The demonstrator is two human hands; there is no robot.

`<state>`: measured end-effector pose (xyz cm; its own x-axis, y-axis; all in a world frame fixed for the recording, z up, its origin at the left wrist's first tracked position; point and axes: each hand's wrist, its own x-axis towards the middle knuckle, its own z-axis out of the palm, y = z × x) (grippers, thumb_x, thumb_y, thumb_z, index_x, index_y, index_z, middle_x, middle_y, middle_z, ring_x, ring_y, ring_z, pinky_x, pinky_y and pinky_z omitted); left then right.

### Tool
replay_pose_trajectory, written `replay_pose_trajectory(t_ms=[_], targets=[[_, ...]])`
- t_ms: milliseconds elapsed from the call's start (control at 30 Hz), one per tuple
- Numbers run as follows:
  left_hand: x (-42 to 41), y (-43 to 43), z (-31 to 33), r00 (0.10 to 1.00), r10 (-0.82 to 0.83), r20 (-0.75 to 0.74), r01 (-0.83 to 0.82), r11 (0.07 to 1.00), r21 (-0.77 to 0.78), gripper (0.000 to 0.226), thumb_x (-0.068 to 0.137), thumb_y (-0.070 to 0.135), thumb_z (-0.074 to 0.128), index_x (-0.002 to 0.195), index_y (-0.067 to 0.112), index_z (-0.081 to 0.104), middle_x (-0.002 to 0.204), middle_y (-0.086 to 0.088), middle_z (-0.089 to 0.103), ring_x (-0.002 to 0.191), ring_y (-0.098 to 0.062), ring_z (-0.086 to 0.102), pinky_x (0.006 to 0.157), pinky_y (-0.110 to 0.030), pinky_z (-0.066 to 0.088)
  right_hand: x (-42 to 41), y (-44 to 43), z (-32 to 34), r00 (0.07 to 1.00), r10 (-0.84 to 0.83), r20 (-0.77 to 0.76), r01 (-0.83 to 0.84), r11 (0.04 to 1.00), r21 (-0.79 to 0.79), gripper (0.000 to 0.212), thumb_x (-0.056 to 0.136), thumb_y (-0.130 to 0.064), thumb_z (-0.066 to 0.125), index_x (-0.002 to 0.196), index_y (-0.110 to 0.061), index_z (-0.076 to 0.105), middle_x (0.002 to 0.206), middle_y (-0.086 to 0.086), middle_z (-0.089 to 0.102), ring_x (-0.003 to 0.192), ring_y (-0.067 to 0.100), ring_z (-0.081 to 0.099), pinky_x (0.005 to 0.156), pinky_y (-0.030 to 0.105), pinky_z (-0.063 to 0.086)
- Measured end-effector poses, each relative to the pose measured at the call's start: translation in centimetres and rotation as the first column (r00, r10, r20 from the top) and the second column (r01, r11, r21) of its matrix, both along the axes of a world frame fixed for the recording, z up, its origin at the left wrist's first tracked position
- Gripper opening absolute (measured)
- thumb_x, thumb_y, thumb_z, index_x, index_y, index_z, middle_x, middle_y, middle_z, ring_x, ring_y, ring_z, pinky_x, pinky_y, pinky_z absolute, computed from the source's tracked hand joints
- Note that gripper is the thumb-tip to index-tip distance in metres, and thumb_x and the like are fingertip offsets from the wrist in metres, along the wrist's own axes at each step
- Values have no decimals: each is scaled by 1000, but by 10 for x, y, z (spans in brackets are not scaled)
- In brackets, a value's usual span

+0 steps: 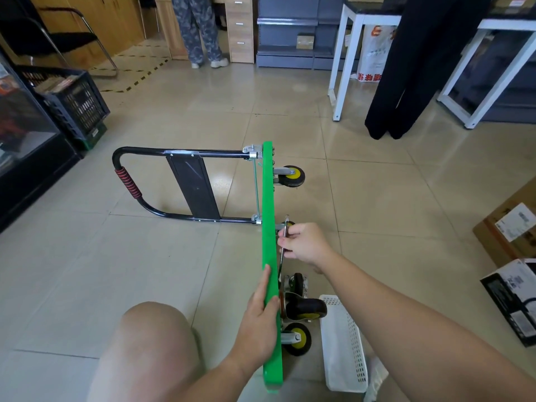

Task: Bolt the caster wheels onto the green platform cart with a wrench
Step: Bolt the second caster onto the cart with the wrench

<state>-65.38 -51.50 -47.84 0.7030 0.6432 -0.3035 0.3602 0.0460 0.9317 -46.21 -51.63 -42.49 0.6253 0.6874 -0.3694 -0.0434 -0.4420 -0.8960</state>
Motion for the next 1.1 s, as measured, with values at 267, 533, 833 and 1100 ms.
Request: replay_pose_trajectory(t_ms=[267, 533, 833, 1100], targets=[[-1, 0, -3, 1000, -10, 19, 10, 1000, 15, 61, 111, 25, 41, 151, 67, 22, 159, 26, 32, 145, 2, 33, 119, -20, 21, -17, -45, 41, 985, -137, 104, 113, 971, 211, 12, 90, -7, 70, 99, -14, 72, 96, -6, 75, 87, 2, 71, 77, 15, 56], [0, -2, 2, 999, -4, 37, 2, 999, 45, 61, 111, 13, 40, 154, 53, 22, 136, 26, 49, 84, 32, 50, 73, 6, 36, -84, -104, 2, 966, -234, 112, 184, 921, 343, 31, 81, 14, 71, 87, -17, 73, 92, -14, 77, 89, 4, 72, 79, 14, 54], [1, 0, -2, 997, 3, 72, -5, 1000, 27, 63, 110, 8, 40, 158, 46, 25, 145, 13, 51, 90, 32, 52, 75, 4, 37, -98, -98, -32, 965, -160, 209, 69, 920, 387, 62, 83, 20, 62, 84, -40, 75, 106, -11, 75, 108, 10, 69, 93, 34, 56], [1, 1, -5, 995, 22, 96, -22, 1000, -9, 61, 111, 16, 43, 151, 57, 24, 145, 15, 53, 115, 25, 50, 88, 4, 37, -99, -101, -28, 863, -30, 504, -131, 951, 280, 48, 83, 8, 52, 98, -36, 64, 109, -33, 67, 101, -2, 68, 88, 29, 58]])
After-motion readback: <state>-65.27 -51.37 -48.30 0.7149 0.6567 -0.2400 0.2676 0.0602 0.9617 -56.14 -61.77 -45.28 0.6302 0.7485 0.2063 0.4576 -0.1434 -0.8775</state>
